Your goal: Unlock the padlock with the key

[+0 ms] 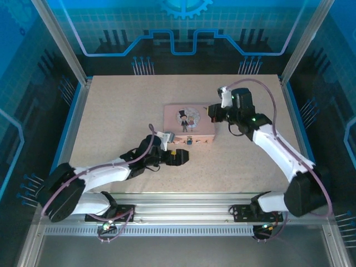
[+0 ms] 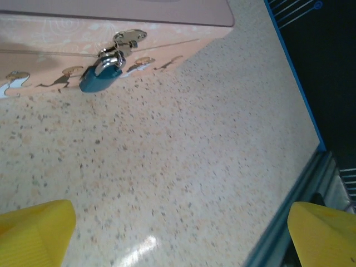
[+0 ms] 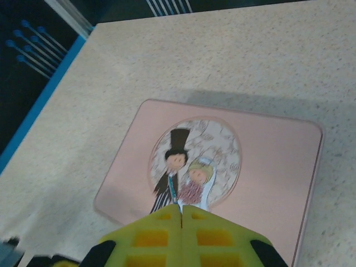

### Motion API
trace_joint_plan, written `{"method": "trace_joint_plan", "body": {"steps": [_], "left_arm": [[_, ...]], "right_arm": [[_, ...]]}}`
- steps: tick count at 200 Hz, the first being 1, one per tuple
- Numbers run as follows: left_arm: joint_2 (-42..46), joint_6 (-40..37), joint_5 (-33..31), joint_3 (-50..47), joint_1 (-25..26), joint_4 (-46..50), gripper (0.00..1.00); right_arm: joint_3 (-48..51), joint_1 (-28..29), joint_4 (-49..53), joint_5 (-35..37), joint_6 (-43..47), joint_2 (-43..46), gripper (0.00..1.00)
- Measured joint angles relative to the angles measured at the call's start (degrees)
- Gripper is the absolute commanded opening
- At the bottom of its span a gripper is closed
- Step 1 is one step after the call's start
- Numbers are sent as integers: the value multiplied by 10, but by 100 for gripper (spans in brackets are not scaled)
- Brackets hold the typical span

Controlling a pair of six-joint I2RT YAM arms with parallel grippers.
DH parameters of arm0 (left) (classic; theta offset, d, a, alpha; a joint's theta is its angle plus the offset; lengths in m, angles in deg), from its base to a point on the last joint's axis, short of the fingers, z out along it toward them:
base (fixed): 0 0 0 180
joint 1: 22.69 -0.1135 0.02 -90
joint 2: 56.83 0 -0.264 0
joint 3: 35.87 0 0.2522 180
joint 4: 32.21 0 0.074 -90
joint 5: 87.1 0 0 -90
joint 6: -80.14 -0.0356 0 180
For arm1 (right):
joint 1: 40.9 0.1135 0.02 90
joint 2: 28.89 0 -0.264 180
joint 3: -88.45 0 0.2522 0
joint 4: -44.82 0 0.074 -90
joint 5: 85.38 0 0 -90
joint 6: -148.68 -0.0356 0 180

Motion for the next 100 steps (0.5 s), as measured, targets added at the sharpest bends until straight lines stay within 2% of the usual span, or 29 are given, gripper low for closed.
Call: {"method": "trace_joint_plan", "body": {"steps": [45, 100], "left_arm": [[-105, -16, -55, 0, 16, -127, 99], [-236, -42, -109, 6, 23, -288, 99]], "right_arm": [[-143, -3, 22, 40, 36, -143, 0], [-282, -3, 63, 90, 68, -276, 0]]}}
